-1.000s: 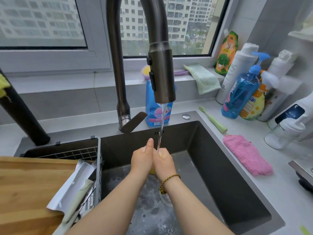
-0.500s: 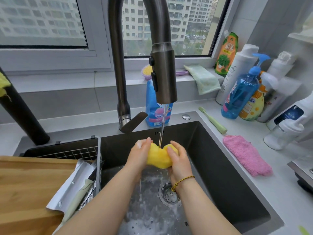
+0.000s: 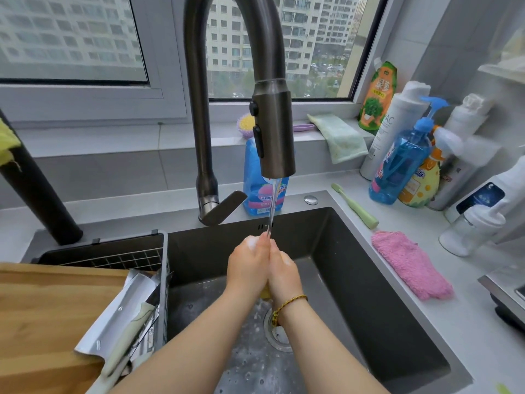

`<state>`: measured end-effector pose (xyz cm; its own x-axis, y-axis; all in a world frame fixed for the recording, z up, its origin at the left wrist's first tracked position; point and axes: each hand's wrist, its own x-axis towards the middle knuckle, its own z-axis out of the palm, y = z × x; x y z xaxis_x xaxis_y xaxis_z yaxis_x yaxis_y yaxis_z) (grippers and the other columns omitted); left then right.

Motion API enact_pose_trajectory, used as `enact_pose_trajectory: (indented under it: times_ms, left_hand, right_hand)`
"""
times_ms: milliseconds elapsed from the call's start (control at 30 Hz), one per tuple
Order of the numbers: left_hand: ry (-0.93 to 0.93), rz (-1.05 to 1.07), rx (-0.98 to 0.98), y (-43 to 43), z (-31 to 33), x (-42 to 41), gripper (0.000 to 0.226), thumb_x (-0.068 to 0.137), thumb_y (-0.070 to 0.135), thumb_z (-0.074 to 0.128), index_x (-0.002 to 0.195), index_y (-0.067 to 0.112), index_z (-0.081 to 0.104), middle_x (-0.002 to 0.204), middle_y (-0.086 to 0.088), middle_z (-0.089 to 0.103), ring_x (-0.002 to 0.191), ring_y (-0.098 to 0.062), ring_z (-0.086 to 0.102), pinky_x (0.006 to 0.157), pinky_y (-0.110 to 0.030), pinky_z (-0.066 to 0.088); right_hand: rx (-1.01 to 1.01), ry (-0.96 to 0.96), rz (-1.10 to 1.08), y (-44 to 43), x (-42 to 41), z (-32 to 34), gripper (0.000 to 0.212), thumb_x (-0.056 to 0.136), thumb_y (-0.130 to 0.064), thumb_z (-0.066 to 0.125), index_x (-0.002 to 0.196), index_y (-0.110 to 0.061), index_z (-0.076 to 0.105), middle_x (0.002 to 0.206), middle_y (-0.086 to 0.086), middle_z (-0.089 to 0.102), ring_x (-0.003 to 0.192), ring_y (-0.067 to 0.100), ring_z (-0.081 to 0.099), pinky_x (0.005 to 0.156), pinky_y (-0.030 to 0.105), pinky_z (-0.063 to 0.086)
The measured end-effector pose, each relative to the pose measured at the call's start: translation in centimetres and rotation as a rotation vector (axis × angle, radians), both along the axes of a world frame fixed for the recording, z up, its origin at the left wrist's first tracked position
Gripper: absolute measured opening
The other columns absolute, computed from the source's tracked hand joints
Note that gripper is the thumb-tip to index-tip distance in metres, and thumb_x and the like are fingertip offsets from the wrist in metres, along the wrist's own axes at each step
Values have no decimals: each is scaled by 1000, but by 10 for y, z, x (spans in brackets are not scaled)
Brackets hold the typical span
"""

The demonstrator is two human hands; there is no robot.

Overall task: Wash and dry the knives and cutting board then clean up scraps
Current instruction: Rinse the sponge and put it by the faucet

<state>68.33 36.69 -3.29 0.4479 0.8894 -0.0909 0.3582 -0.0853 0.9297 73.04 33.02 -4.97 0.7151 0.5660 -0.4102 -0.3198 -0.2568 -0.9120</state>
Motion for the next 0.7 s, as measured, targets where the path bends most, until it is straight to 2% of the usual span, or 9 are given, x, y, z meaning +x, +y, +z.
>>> enact_pose_trajectory:
  times_ms: [67,133,200,267,333,467,567,667,700]
  left_hand:
    - [-63,48,-105,3,0,2,40,99,31,34,75,6,56,68,-3,53,74,-19,52,65,-25,39]
    - [-87,87,-196,7,-2,3,42,99,28,35,66,9,52,65,-3,51,68,-19,51,62,-27,38]
    - [-90,88,-239,10,-4,2,44,99,26,34,61,10,47,61,-4,47,62,-17,46,57,-28,35]
    - [-106,93,-285,10,-1,3,44,99,25,34,59,9,44,60,-5,44,59,-17,42,57,-29,34]
    - [-118,105,-331,9,-1,3,44,99,26,35,59,9,43,60,-5,42,57,-15,40,62,-30,35]
    - [-214,127,-483,7,3,3,43,98,31,36,60,12,42,62,-5,43,58,-16,40,65,-31,37]
    - [-289,97,-597,7,7,-5,33,98,31,38,72,16,51,78,-5,53,71,-17,50,75,-35,44]
    - [-250,-15,-505,0,9,-17,8,95,25,45,98,22,53,106,-5,49,89,-18,51,63,-29,49]
    - [-197,-32,-419,-3,8,-21,12,95,23,47,107,24,50,111,-4,46,91,-17,50,61,-27,49]
  right_hand:
    - [-17,-30,12,3,2,5,31,98,-31,35,119,-13,50,111,8,58,102,18,55,87,25,42]
    - [33,-26,-30,4,2,3,26,98,-27,36,85,-15,55,84,3,56,76,11,53,67,19,40]
    - [-50,-121,66,4,1,4,35,97,-23,39,62,-19,43,65,-2,45,60,6,41,58,15,33]
    - [-68,-105,76,5,2,2,37,95,-19,41,58,-15,42,61,1,42,58,12,38,55,21,33]
    - [-41,-21,25,6,-3,5,32,87,-21,47,57,-11,43,62,6,41,65,20,39,59,28,34]
    - [52,207,-41,1,-2,3,25,94,-28,44,74,-15,50,77,9,54,80,26,54,78,42,48]
    - [179,316,-97,-7,6,5,20,96,-34,42,82,-21,49,84,8,59,77,23,59,77,41,50]
    - [237,285,-133,-14,9,6,22,96,-33,42,98,-14,55,90,10,58,78,22,58,75,41,51]
    - [254,285,-121,-17,9,5,23,96,-31,42,108,-14,53,93,8,57,80,21,58,71,41,51]
